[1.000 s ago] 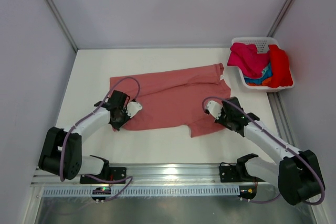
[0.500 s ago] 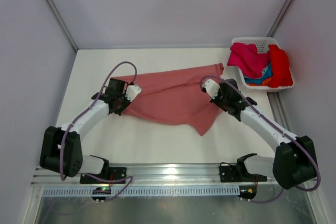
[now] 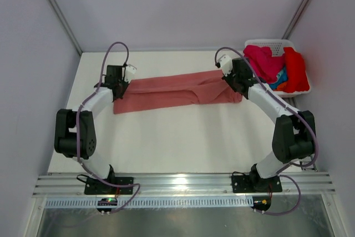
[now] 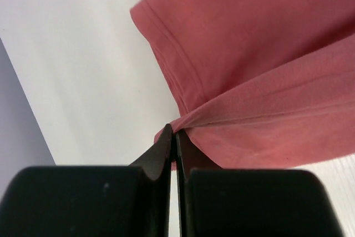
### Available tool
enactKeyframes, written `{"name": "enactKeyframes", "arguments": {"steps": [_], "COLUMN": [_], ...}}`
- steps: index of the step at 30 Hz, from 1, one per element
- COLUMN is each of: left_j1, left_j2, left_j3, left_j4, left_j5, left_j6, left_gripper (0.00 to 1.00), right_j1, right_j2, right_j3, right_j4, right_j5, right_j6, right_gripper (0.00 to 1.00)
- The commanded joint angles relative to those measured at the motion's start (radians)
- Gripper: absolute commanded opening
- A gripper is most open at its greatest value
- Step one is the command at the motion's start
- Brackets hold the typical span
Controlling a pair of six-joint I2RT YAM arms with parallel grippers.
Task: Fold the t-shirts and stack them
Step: Fold the tshirt
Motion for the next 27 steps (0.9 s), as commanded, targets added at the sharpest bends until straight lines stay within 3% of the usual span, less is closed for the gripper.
{"name": "enactKeyframes", "arguments": {"steps": [1,18,27], "left_j1": [0.019,0.02,0.031], "left_j2": [0.06,0.342,0.405], "left_j3": [0.068,0.337,0.472], "left_j4": [0.078,0.105,0.078], "left_j5": [-0.013,-0.057,-0.064], "left_j6": [-0.019,-0.002,0.002], "left_gripper": [0.0,0.0,0.0], "right_j1": [-0.006,-0.026,-0.058], "right_j2": [0.039,0.284,0.358], "right_j3": [0.099,0.344,0.502], "right_j4": [0.01,0.006,-0.048], "right_j5": [-0.035,-0.041,-0.047], "right_j6": [0.043,0.066,0.066], "right_gripper": [0.03,0.03,0.03]}}
